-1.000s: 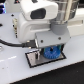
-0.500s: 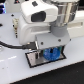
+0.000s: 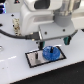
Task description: Insert the blue gear onto the right peg, followed by the red gear
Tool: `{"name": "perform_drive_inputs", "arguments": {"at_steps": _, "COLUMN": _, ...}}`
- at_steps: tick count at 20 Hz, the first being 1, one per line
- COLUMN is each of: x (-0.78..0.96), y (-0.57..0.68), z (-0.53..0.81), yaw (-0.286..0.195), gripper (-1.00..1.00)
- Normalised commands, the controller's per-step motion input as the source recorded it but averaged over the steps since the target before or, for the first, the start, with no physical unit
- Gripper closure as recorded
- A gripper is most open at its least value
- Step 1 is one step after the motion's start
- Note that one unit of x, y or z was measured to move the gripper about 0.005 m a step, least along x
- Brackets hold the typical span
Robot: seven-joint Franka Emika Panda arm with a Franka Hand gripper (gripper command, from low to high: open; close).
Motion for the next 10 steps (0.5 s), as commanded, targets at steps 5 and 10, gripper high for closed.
{"name": "perform_drive_inputs", "arguments": {"at_steps": 5, "x": -0.57, "y": 0.26, "z": 0.16, "yaw": 0.000, "gripper": -1.00}}
{"name": "perform_drive_inputs", "arguments": {"at_steps": 10, "x": -0.74, "y": 0.10, "z": 0.00, "yaw": 0.000, "gripper": -1.00}}
